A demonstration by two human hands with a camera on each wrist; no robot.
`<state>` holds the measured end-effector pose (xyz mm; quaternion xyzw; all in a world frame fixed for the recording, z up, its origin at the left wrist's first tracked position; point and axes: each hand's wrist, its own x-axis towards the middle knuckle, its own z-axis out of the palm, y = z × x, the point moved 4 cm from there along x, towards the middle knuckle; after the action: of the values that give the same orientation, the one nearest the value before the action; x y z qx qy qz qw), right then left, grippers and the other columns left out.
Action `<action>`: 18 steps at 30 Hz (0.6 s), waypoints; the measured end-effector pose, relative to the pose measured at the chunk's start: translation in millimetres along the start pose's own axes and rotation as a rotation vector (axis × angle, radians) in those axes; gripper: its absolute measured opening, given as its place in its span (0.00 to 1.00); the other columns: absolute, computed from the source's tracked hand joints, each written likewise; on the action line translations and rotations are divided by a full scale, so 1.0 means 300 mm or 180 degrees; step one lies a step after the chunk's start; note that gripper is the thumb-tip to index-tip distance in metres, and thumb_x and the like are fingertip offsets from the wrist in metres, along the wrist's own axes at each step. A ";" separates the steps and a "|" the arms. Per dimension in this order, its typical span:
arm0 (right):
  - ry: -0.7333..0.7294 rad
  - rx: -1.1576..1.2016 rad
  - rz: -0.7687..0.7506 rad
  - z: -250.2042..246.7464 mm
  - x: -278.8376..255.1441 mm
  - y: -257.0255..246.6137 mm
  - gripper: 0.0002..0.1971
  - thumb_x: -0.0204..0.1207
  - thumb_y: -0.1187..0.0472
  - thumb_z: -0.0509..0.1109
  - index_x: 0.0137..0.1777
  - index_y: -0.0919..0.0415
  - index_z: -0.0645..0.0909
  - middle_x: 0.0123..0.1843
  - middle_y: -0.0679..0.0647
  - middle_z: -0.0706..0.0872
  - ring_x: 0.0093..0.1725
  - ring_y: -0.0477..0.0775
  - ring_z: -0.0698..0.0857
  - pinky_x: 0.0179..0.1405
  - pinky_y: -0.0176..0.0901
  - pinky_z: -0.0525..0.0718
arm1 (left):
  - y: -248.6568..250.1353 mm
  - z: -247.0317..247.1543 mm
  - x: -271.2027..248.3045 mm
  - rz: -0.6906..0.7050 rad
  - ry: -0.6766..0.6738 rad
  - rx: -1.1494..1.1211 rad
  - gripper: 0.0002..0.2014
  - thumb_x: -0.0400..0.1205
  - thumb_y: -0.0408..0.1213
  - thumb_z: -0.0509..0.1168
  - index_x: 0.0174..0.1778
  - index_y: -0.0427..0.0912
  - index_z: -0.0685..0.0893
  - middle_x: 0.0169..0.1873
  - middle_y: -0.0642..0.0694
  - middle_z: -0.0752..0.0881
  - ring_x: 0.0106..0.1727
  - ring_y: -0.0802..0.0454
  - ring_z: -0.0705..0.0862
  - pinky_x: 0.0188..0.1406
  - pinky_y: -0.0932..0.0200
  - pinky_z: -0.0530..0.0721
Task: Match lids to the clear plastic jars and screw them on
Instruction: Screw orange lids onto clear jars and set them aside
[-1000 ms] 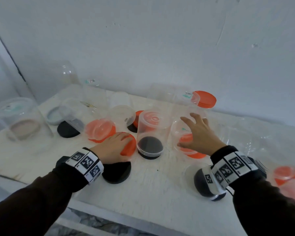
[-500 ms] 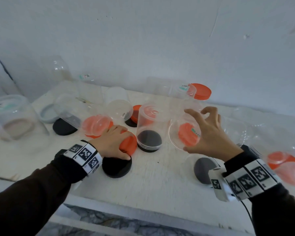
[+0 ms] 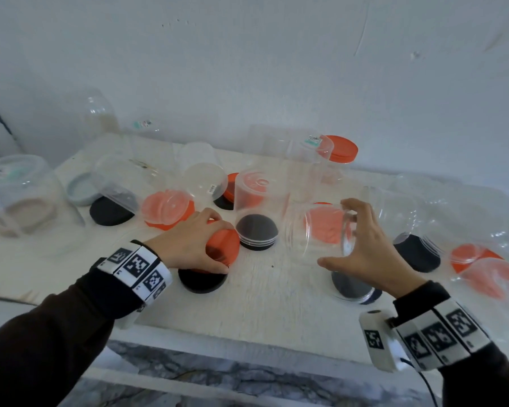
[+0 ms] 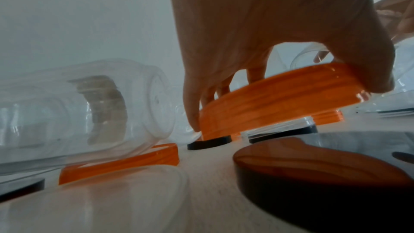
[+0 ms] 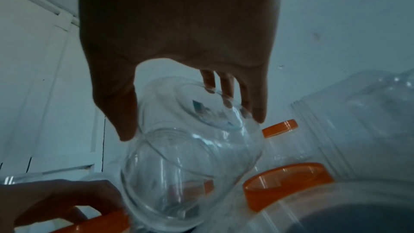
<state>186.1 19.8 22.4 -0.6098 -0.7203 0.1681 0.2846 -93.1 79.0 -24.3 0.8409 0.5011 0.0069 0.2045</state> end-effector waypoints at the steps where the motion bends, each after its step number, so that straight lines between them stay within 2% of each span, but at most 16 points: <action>1: -0.0027 0.0110 0.0003 0.004 -0.007 -0.005 0.47 0.55 0.61 0.84 0.72 0.53 0.60 0.64 0.47 0.63 0.63 0.48 0.70 0.59 0.35 0.70 | 0.002 -0.001 -0.007 0.0027 0.0009 -0.0021 0.43 0.63 0.64 0.72 0.73 0.59 0.66 0.68 0.52 0.63 0.69 0.52 0.66 0.69 0.51 0.71; 3: -0.0092 0.0273 0.0023 0.017 -0.019 -0.009 0.45 0.55 0.64 0.83 0.67 0.42 0.61 0.63 0.47 0.64 0.58 0.43 0.72 0.54 0.28 0.71 | 0.005 -0.005 -0.020 0.0073 0.0033 -0.0077 0.46 0.58 0.69 0.68 0.73 0.59 0.66 0.68 0.53 0.64 0.69 0.53 0.66 0.70 0.52 0.70; 4: -0.0098 0.0331 0.0077 0.024 -0.022 -0.006 0.44 0.54 0.65 0.83 0.65 0.41 0.63 0.63 0.47 0.64 0.57 0.41 0.73 0.55 0.27 0.72 | 0.007 -0.009 -0.027 0.0101 0.0065 -0.0128 0.48 0.56 0.71 0.65 0.73 0.59 0.67 0.67 0.54 0.64 0.68 0.54 0.66 0.70 0.53 0.70; 6: -0.0062 0.0356 0.0219 0.036 -0.026 0.004 0.43 0.52 0.64 0.84 0.66 0.50 0.64 0.64 0.49 0.67 0.59 0.45 0.73 0.56 0.31 0.73 | 0.010 -0.016 -0.039 0.0175 0.0163 -0.0261 0.48 0.54 0.73 0.63 0.72 0.60 0.68 0.65 0.56 0.64 0.68 0.56 0.65 0.69 0.55 0.70; 7: -0.0050 0.0320 0.0269 0.042 -0.028 0.007 0.42 0.52 0.64 0.84 0.64 0.53 0.64 0.64 0.49 0.69 0.59 0.47 0.73 0.52 0.29 0.72 | 0.012 -0.019 -0.045 0.0216 0.0208 -0.0324 0.47 0.54 0.73 0.63 0.72 0.60 0.68 0.65 0.57 0.64 0.68 0.56 0.65 0.69 0.55 0.69; 9: -0.0008 0.0242 0.0322 0.055 -0.032 0.008 0.41 0.51 0.63 0.85 0.59 0.54 0.62 0.61 0.50 0.71 0.58 0.48 0.73 0.44 0.26 0.70 | 0.015 -0.024 -0.057 0.0279 0.0268 -0.0446 0.46 0.55 0.72 0.64 0.71 0.61 0.69 0.64 0.59 0.63 0.68 0.58 0.64 0.69 0.57 0.69; 10: 0.0015 0.0246 0.0335 0.061 -0.033 0.007 0.41 0.51 0.62 0.85 0.58 0.54 0.62 0.60 0.50 0.72 0.58 0.49 0.73 0.44 0.27 0.69 | 0.016 -0.026 -0.062 0.0309 0.0291 -0.0501 0.46 0.55 0.72 0.65 0.71 0.62 0.69 0.64 0.60 0.63 0.68 0.59 0.64 0.69 0.58 0.68; 13: -0.0042 0.0357 0.0352 0.085 -0.034 0.000 0.43 0.48 0.62 0.86 0.59 0.54 0.63 0.60 0.51 0.71 0.61 0.50 0.73 0.48 0.32 0.71 | 0.026 -0.034 -0.078 0.0432 0.0377 -0.0641 0.43 0.56 0.71 0.66 0.69 0.66 0.67 0.65 0.62 0.63 0.68 0.62 0.62 0.66 0.63 0.65; 16: -0.0294 0.0450 0.0421 0.118 -0.039 -0.011 0.50 0.46 0.60 0.88 0.69 0.53 0.65 0.63 0.48 0.66 0.65 0.49 0.72 0.60 0.43 0.77 | 0.042 -0.047 -0.090 0.0562 0.0479 -0.0819 0.40 0.57 0.70 0.66 0.67 0.70 0.66 0.66 0.63 0.62 0.68 0.67 0.60 0.62 0.70 0.63; 18: -0.0423 0.0509 0.0471 0.134 -0.046 -0.019 0.54 0.45 0.56 0.88 0.72 0.55 0.64 0.63 0.46 0.66 0.65 0.47 0.71 0.66 0.48 0.76 | 0.050 -0.052 -0.096 0.0650 0.0555 -0.0898 0.40 0.57 0.69 0.67 0.67 0.69 0.66 0.66 0.65 0.62 0.68 0.69 0.60 0.59 0.74 0.62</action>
<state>158.1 9.5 -8.5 -0.6242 -0.6749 0.2857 0.2707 -98.2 53.7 0.9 0.8465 0.4230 0.1706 0.2744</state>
